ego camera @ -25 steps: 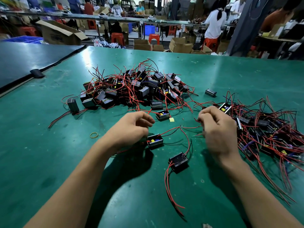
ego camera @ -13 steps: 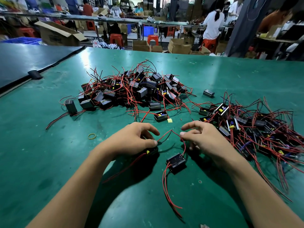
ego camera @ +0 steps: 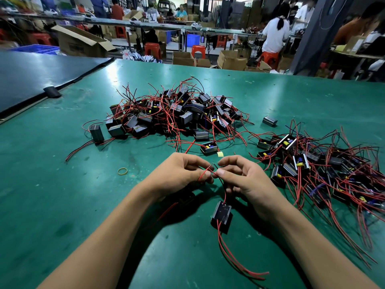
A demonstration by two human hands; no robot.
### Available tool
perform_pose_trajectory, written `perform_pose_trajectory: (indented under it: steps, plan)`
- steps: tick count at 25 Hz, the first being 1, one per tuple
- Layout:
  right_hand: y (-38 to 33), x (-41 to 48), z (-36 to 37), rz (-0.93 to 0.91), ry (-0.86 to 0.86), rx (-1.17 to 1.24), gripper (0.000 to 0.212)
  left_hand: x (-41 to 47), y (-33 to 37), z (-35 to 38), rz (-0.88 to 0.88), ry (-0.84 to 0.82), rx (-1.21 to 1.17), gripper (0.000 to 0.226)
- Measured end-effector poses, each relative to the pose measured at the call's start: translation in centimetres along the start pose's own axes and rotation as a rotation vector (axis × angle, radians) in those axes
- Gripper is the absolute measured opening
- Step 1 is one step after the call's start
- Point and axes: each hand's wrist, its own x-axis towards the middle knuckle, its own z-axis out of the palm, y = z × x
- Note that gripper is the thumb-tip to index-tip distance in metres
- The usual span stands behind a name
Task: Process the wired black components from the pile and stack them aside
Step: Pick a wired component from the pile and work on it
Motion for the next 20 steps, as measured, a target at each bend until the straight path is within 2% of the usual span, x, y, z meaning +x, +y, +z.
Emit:
perform_pose_trajectory:
  steps: [4, 8, 20]
  plan:
    - [0.16, -0.21, 0.31, -0.049, 0.028, -0.001, 0.023, 0.08, -0.31, 0.65, 0.003, 0.09, -0.084, 0.005]
    - [0.35, -0.35, 0.46, -0.098, 0.052, -0.031, 0.019, 0.18, -0.62, 1.01, 0.014, 0.154, -0.18, 0.007]
    - [0.21, -0.44, 0.48, -0.116, 0.07, -0.085, 0.007, -0.06, -0.17, 1.06, 0.026, 0.166, -0.133, 0.004]
